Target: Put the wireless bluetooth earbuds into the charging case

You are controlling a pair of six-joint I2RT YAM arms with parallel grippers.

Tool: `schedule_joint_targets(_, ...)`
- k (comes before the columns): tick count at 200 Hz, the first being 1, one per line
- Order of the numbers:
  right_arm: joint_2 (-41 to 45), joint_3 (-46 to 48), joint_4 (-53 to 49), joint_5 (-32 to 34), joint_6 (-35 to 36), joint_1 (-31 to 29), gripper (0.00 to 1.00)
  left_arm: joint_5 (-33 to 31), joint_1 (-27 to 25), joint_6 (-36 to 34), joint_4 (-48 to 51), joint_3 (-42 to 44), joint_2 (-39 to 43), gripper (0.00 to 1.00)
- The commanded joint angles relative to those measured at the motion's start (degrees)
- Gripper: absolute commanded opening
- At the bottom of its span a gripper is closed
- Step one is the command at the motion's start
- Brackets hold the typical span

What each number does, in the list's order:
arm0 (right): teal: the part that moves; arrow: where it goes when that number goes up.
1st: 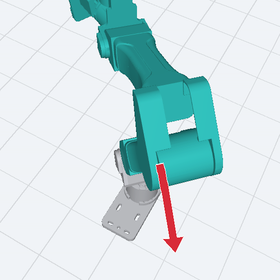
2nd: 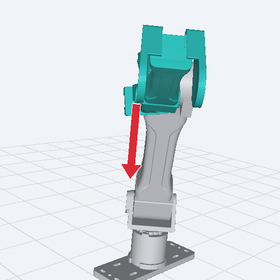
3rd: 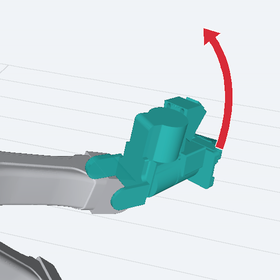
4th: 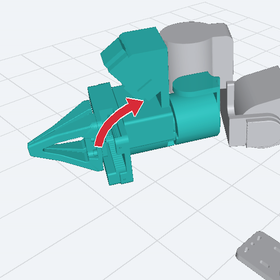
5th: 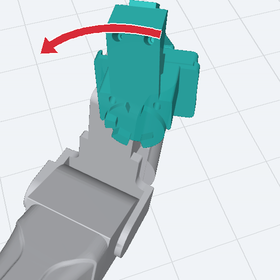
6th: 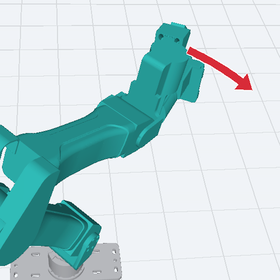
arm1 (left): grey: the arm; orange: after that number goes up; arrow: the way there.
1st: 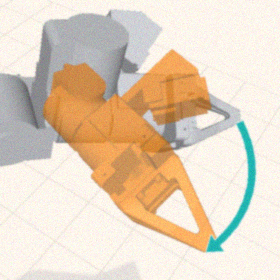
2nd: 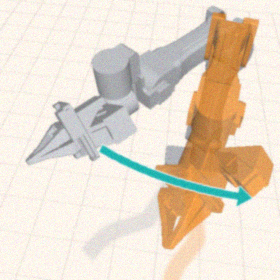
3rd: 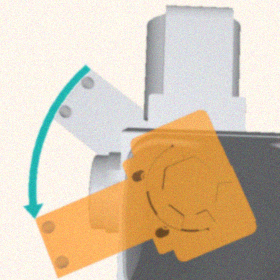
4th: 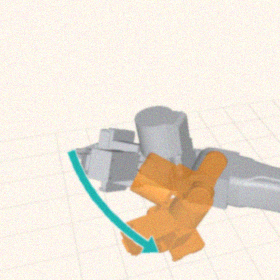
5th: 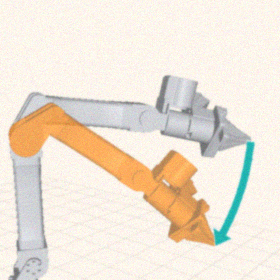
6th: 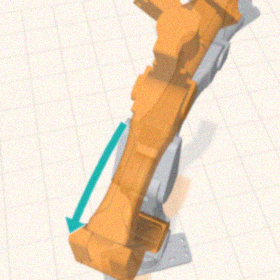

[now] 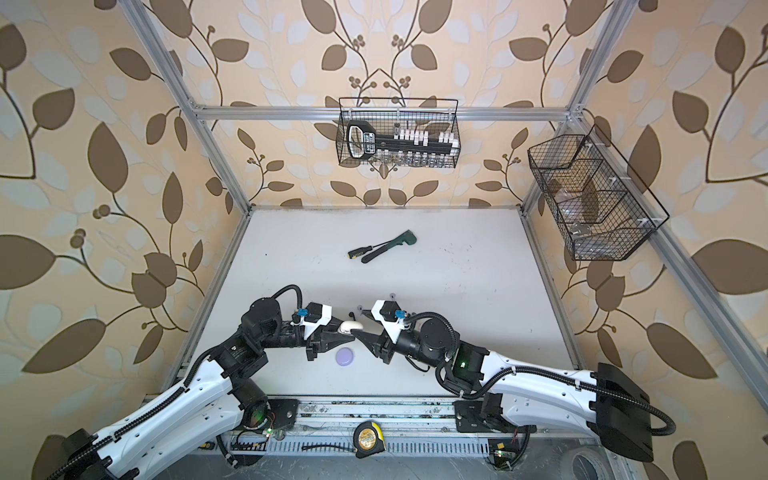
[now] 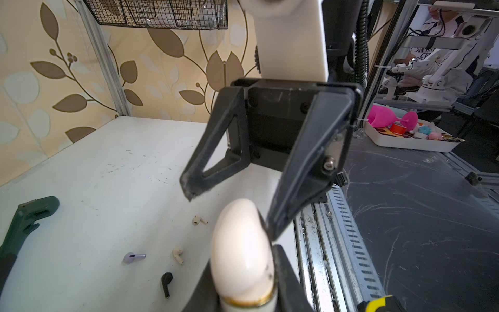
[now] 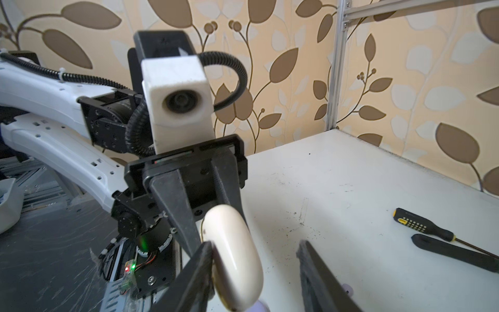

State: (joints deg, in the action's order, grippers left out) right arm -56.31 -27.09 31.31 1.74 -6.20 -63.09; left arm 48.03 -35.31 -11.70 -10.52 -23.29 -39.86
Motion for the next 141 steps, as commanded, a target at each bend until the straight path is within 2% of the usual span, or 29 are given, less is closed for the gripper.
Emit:
schedule_joint_targets(1, 0.51, -1.24, 0.68, 6.16, -1.7, 2.06, 0.5, 5.14, -1.19, -1.39, -2.57, -1.83, 1.02, 0.0)
schedule_joint_targets(59, -0.16, -1.59, 0.83, 5.54, -2.85, 2.56, 0.5, 4.4, -1.3, -1.39, -2.34, -1.69, 1.36, 0.0)
schedule_joint_targets(104, 0.05, -2.52, -1.43, 7.97, -5.14, 3.35, 0.51, 3.22, -1.33, -0.95, -3.69, -0.95, 2.35, 0.0)
schedule_joint_targets(141, 2.99, -4.17, -5.06, 9.23, -8.06, 3.79, 0.57, 1.85, -1.29, 0.02, -4.39, -1.83, 1.76, 0.0)
